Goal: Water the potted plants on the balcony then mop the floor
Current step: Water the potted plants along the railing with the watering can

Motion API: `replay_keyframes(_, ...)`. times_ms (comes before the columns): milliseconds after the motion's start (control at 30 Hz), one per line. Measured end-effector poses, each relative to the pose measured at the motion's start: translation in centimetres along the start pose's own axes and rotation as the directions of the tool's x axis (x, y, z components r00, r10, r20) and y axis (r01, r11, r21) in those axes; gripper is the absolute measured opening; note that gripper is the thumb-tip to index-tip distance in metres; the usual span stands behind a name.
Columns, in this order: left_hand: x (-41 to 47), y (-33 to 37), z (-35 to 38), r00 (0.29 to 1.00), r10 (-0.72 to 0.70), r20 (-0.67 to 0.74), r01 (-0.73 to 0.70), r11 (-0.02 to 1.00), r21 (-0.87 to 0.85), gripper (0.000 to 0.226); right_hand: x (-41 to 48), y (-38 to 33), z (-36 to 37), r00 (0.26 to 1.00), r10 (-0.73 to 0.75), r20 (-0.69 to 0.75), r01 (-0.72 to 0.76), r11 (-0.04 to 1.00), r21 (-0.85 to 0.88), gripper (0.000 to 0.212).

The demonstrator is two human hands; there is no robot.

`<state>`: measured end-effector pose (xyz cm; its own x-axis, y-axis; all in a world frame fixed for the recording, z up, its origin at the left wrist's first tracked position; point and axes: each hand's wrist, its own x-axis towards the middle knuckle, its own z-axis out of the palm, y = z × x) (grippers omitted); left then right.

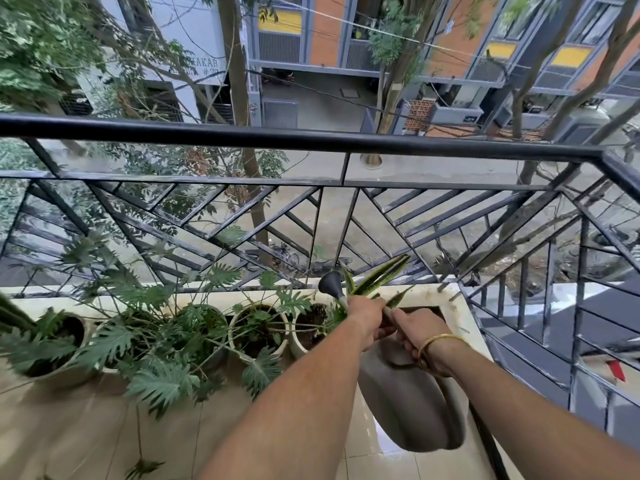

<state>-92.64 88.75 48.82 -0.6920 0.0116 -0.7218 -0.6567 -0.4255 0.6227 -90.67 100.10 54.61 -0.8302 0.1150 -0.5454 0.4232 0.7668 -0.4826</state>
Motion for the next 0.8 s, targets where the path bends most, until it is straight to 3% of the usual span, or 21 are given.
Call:
replay_keyframes(167, -0.7, 0.6, -2.7, 0.997, 0.049, -0.066, -0.052, 0.998, -0.041, 0.044, -0.6, -2.1, 1.4, 0.999, -0.036, 0.022, 0.037, 0.998, -0.058, 0.061)
replay_keyframes(333, -2.1, 2.2, -5.6, 0.994, 0.062, -0.086, -0.067, 0.996, -0.059, 0.017, -1.0, -4.5, 3.5, 0.997, -0.069, 0.042, 0.072, 0.996, -0.062, 0.064)
replay_keyframes(667, -2.5, 3.8, -12.1, 0.979, 0.097, -0.178, -0.108, 0.993, -0.051, 0.022, -2.5, -9.0, 8.2, 0.991, -0.111, 0.078, 0.119, 0.988, -0.099, 0.061)
replay_keyframes(800, -2.8, 3.7, -14.1, 0.980, 0.088, -0.178, -0.102, 0.992, -0.075, 0.007, -2.9, -10.3, 9.5, 0.987, -0.133, 0.086, 0.144, 0.981, -0.130, 0.063)
